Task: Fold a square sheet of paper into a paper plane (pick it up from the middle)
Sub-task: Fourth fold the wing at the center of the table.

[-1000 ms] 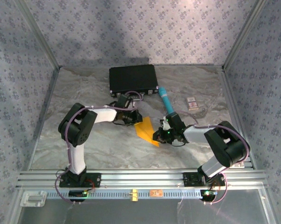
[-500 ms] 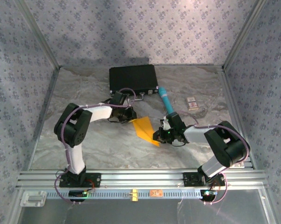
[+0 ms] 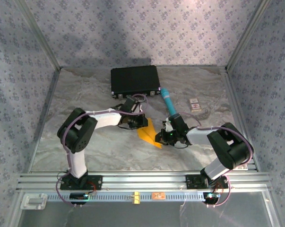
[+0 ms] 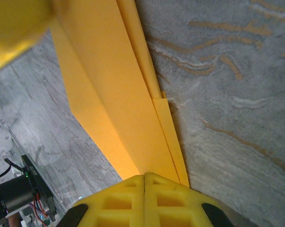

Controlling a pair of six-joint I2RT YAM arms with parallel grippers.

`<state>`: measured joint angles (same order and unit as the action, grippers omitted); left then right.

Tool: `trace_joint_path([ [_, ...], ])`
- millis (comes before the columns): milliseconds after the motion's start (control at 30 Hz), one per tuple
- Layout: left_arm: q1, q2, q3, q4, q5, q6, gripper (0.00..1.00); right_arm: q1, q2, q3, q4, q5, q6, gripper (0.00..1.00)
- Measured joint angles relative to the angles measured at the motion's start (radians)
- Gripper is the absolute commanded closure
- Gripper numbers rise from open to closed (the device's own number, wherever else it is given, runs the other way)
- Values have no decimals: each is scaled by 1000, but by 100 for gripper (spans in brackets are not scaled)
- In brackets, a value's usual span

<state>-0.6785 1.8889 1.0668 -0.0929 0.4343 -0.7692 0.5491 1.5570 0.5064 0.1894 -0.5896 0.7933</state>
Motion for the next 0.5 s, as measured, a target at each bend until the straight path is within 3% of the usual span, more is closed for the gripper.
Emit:
trace_joint_path([
  [233, 11, 28, -10, 18, 22, -9, 91, 3, -4, 30, -38, -2, -1, 96],
  [500, 11, 30, -9, 18, 22, -5, 91, 36, 65, 199, -55, 0, -10, 95],
])
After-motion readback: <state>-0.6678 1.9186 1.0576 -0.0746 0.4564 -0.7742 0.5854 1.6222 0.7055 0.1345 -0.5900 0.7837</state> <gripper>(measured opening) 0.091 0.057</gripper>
